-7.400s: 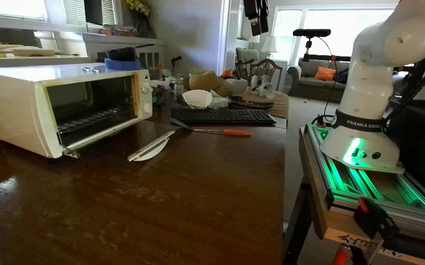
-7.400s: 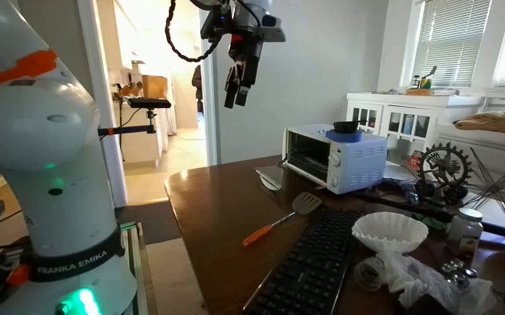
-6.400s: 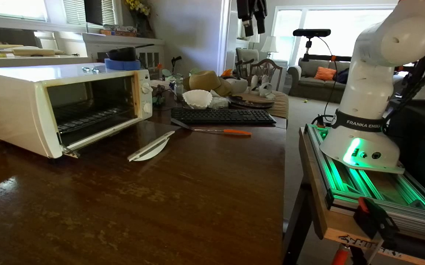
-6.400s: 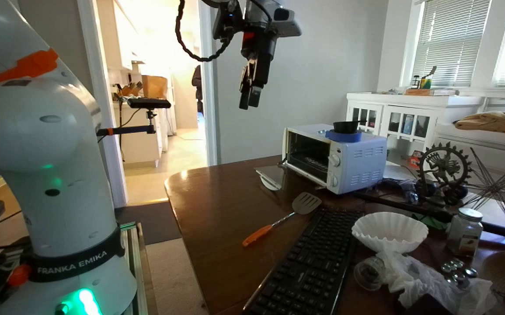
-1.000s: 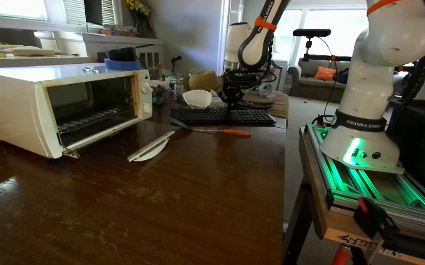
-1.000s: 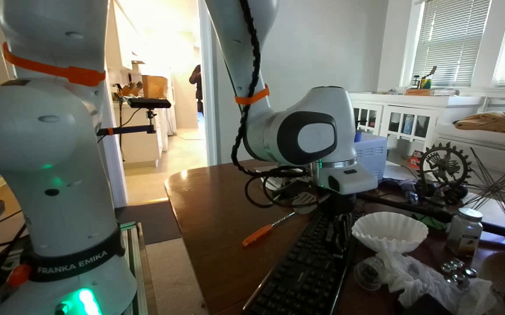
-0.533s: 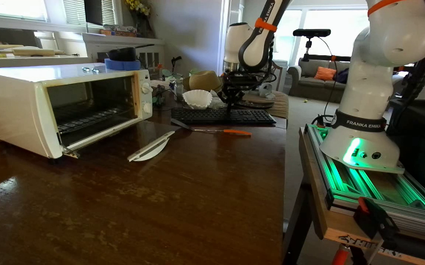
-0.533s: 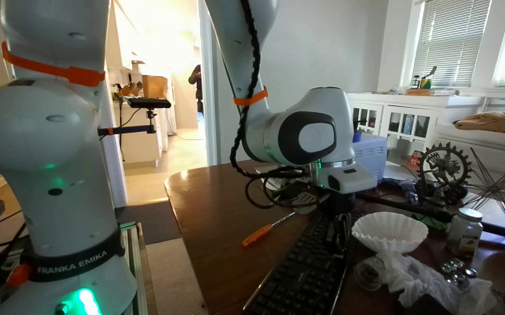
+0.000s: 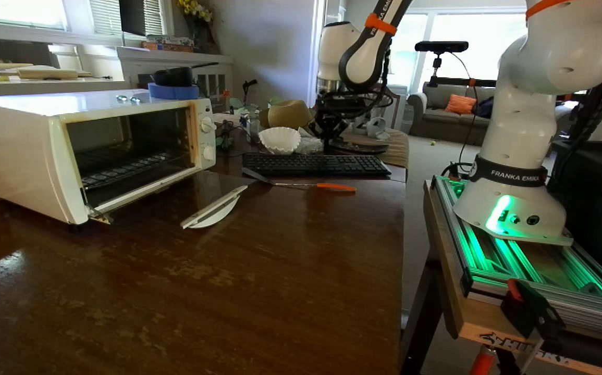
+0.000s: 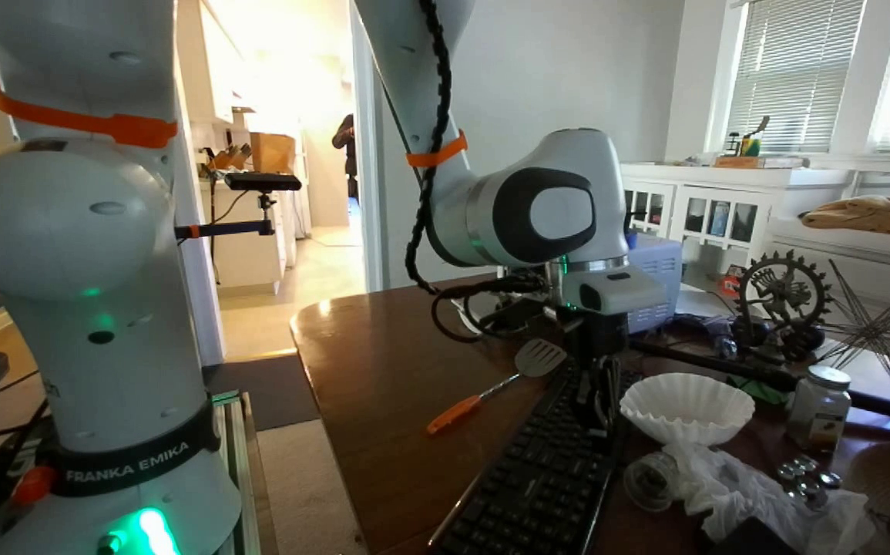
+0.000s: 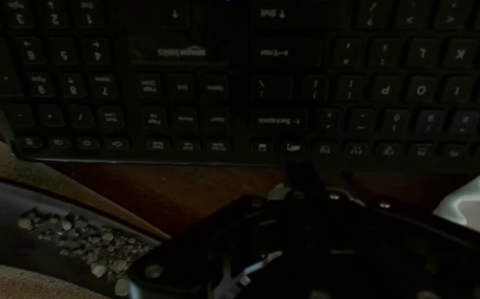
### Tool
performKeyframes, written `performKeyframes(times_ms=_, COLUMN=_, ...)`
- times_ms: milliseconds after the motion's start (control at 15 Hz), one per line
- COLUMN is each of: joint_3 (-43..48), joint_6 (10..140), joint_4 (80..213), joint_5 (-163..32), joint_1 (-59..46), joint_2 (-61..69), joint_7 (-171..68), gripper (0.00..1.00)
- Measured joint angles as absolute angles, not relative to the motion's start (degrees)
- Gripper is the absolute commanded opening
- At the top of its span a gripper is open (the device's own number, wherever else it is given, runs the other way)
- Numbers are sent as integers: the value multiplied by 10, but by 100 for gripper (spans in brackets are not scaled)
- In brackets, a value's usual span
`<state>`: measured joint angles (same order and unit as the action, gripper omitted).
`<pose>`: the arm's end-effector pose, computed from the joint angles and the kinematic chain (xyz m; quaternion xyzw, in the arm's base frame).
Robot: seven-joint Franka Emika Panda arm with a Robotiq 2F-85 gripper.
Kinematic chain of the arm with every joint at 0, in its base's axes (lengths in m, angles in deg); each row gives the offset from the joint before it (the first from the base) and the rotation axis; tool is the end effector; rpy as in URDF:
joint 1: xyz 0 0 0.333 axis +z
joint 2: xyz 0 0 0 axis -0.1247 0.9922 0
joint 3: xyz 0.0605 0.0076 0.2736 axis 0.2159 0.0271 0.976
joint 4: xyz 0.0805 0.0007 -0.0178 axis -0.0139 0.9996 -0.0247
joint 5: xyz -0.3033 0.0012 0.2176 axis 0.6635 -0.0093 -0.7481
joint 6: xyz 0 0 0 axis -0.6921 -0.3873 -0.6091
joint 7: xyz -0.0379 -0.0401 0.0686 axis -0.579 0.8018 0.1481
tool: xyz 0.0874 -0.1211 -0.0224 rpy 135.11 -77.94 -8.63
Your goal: Press a button on the keyboard
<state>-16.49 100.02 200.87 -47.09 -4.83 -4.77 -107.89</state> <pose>0.4239 -0.1556 0.1671 0.8538 -0.5090 0.0775 0.0775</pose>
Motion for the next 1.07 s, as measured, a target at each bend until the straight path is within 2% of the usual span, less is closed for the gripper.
performKeyframes(times_ms=67, joint_3=-161, joint_6=975, joint_4=2009, joint_5=-471, joint_1=-52, joint_2=-69, joint_7=-1078, gripper=0)
performKeyframes(times_ms=133, joint_3=-154, joint_6=941, joint_4=2009, joint_5=-472, joint_1=-58, joint_2=-92, joint_7=-1076, gripper=26)
performKeyframes(times_ms=200, joint_3=-142, joint_6=901, joint_4=2009, joint_5=-474, joint_1=-67, joint_2=-116, joint_7=-1071, gripper=27)
performKeyframes(times_ms=267, joint_3=-129, joint_6=864, joint_4=2010, joint_5=-474, joint_1=-77, joint_2=-142, joint_7=-1064, gripper=32)
performKeyframes(times_ms=800, joint_3=-42, joint_6=713, joint_4=2041, joint_5=-530, joint_1=-133, joint_2=-314, joint_7=-887, gripper=93)
performKeyframes(times_ms=867, joint_3=-39, joint_6=699, joint_4=2045, joint_5=-544, joint_1=-134, joint_2=-329, joint_7=-847, gripper=99)
performKeyframes(times_ms=1067, joint_3=-31, joint_6=669, joint_4=2052, joint_5=-570, joint_1=-140, joint_2=-365, joint_7=-732, gripper=100)
